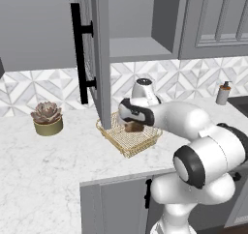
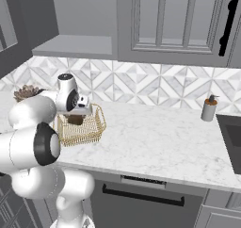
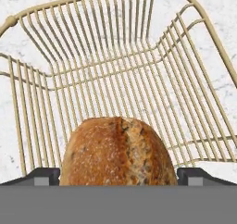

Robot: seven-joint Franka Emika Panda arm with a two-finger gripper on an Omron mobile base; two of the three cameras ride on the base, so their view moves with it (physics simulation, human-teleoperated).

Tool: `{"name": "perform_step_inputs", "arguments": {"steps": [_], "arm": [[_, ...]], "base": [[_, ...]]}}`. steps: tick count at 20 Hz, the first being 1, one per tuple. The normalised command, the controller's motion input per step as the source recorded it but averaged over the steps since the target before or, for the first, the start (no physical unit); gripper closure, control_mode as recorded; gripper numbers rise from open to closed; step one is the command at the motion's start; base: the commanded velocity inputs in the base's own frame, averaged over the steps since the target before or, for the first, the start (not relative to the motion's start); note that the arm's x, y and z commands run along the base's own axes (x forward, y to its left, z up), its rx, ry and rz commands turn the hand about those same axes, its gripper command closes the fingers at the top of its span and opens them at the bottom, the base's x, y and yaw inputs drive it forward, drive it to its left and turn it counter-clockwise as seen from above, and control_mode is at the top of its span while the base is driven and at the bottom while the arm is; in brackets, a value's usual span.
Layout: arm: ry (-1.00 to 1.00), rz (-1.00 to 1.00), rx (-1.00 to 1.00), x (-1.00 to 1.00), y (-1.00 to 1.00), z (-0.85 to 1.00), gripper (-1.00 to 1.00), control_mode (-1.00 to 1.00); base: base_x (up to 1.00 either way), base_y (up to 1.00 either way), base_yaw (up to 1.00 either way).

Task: Open the cabinet, pick up the bread from the cabinet and place it in the basket. Then move the basket to the dining counter.

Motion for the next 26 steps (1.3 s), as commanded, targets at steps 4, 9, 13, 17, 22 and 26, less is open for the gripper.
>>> {"name": "perform_step_inputs", "arguments": {"steps": [4, 9, 13, 17, 22, 26], "arm": [[0.0, 0.0, 0.0, 0.23, 0.19, -0.44, 1.0, -1.0], [0.0, 0.0, 0.0, 0.01, 0.0, -0.61, 1.0, -1.0], [-0.03, 0.0, 0.0, 0.0, 0.0, -0.6, 1.0, -1.0], [0.0, 0.0, 0.0, 0.0, 0.0, -0.33, 1.0, -1.0], [0.0, 0.0, 0.0, 0.0, 0.0, -0.08, -1.0, -1.0], [0.0, 0.0, 0.0, 0.0, 0.0, 0.0, -1.0, -1.0]], "base": [[0.0, 0.0, 0.0], [0.0, 0.0, 0.0], [0.0, 0.0, 0.0], [0.0, 0.0, 0.0], [0.0, 0.0, 0.0], [0.0, 0.0, 0.0]]}}
